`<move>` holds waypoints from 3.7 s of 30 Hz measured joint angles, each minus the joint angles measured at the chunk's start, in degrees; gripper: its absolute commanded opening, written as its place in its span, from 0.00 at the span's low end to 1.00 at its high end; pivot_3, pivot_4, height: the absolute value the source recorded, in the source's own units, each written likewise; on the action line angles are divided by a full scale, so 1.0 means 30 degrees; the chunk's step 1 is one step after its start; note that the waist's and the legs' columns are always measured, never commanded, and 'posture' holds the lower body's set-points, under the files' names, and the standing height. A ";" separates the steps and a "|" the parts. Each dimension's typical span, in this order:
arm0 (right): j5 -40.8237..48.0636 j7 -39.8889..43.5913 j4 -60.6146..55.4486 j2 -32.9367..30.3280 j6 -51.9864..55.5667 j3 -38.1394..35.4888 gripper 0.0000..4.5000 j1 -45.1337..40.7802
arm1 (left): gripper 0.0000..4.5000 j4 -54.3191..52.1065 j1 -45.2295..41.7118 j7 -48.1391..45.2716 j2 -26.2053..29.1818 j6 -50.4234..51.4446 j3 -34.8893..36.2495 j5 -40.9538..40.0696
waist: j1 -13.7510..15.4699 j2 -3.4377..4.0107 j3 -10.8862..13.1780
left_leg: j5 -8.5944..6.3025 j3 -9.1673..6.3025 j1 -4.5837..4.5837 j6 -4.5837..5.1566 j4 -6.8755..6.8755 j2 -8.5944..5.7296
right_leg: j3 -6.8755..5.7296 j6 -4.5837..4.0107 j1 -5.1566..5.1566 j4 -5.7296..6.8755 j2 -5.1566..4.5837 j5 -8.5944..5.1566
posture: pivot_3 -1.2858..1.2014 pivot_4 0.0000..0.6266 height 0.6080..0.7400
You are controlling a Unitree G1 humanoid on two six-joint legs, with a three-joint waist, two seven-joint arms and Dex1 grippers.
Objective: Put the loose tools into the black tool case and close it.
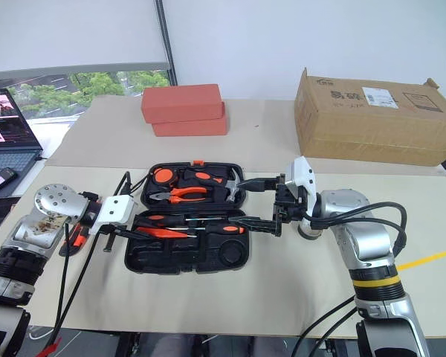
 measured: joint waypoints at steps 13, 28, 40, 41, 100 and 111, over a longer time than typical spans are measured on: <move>-0.0031 0.0168 0.0271 0.0290 -0.0460 0.0004 1.00 -0.0076 | 0.10 -0.1737 0.0903 0.0992 0.0029 0.1670 0.0096 -0.0012 | 0.0014 0.0001 0.0000 | -0.0013 -0.0001 0.0030 0.0024 0.0009 -0.0001 | 0.0010 0.0000 0.0022 0.0030 -0.0002 -0.0001 | 0.52 0.24 0.78; -0.0058 0.0428 0.0601 0.0412 -0.0841 0.0007 1.00 -0.0103 | 0.10 -0.2426 0.0966 0.1323 0.0058 0.3145 0.0056 0.0308 | 0.0014 0.0001 -0.0001 | -0.0011 -0.0002 0.0063 0.0031 0.0016 -0.0001 | 0.0025 -0.0001 0.0034 0.0066 0.0000 0.0000 | 0.52 0.24 0.78; -0.0056 0.0442 0.0618 0.0495 -0.0843 0.0011 1.00 -0.0150 | 0.61 -0.2331 0.0765 0.2155 -0.0116 0.3172 0.0187 0.0195 | 0.0039 0.0000 0.0000 | -0.0004 -0.0001 0.0063 0.0020 0.0023 -0.0001 | 0.0024 -0.0002 0.0034 0.0069 -0.0001 0.0000 | 0.52 0.24 0.78; -0.0056 0.0440 0.0618 0.0498 -0.0843 0.0012 1.00 -0.0149 | 0.61 -0.2393 0.0826 0.2154 -0.0115 0.3275 0.0312 -0.0025 | 0.0036 0.0000 0.0000 | -0.0004 -0.0001 0.0063 0.0020 0.0022 -0.0001 | 0.0026 -0.0002 0.0033 0.0069 -0.0001 0.0000 | 0.52 0.24 0.78; -0.0161 0.0038 0.0169 -0.0325 -0.0748 0.0056 1.00 0.0705 | 0.03 -1.2211 0.9382 1.4738 -0.4410 1.0919 0.3083 -0.2796 | 0.0261 0.0023 -0.0015 | -0.0028 -0.0026 0.0176 0.0068 -0.0010 -0.0006 | 0.0046 -0.0012 0.0120 0.0065 -0.0079 0.0005 | 0.52 0.24 0.78; -0.0165 -0.0040 -0.0112 -0.0316 -0.0748 0.0195 1.00 0.0815 | 0.03 -1.1037 0.9014 1.5353 -0.4839 0.9347 0.2273 -0.1657 | 0.0274 0.0135 -0.0084 | -0.0025 -0.0029 0.0231 0.0064 -0.0006 -0.0002 | 0.0053 -0.0009 0.0162 0.0069 -0.0102 0.0004 | 0.52 0.24 0.78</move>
